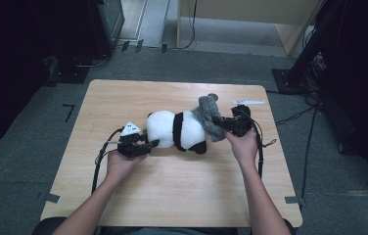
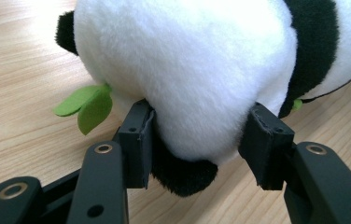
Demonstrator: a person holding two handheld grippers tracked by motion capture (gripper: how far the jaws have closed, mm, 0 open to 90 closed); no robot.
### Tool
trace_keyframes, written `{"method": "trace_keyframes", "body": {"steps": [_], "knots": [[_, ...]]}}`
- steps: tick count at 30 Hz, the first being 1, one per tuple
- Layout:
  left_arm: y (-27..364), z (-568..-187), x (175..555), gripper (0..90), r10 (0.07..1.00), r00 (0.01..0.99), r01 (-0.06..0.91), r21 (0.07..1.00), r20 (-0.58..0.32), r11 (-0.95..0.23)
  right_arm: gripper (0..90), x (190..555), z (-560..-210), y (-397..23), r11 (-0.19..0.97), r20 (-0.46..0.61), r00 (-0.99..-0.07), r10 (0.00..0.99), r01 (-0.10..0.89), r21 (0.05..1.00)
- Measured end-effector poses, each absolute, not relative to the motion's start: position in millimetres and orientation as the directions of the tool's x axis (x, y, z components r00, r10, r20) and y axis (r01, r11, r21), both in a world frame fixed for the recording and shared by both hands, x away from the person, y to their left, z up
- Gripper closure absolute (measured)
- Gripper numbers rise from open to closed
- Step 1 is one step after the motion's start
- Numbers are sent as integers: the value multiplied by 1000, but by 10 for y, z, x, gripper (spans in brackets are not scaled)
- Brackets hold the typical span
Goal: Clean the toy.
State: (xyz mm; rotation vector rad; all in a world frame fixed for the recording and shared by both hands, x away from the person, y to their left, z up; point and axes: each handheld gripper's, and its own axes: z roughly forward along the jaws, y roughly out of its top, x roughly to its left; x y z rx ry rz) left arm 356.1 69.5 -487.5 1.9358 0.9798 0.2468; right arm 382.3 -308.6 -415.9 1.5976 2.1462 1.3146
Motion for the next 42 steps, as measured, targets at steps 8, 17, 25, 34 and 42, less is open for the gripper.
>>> {"method": "trace_keyframes", "body": {"steps": [8, 17, 25, 34, 42], "knots": [[701, -4885, 3567, 504, 714, 668, 529, 808, -209, -258, 796, 3729, -4034, -3286, -46, 384, -406, 829, 636, 770], [702, -4896, 3573, 508, 709, 671, 535, 804, -216, -261, 797, 3797, -4383, -2943, 47, 333, -433, 838, 665, 746], [704, -4905, 3579, 508, 708, 667, 545, 800, -232, -250, 799, 3757, -4675, -2965, 53, 331, -401, 854, 701, 711], [707, -4906, 3581, 508, 709, 667, 541, 803, -229, -251, 799, 3846, -4969, -2894, 123, 306, -399, 865, 758, 640], [712, -4904, 3582, 506, 708, 668, 542, 802, -229, -252, 798, 3847, -4906, -3013, 91, 315, -370, 874, 761, 642]]}}
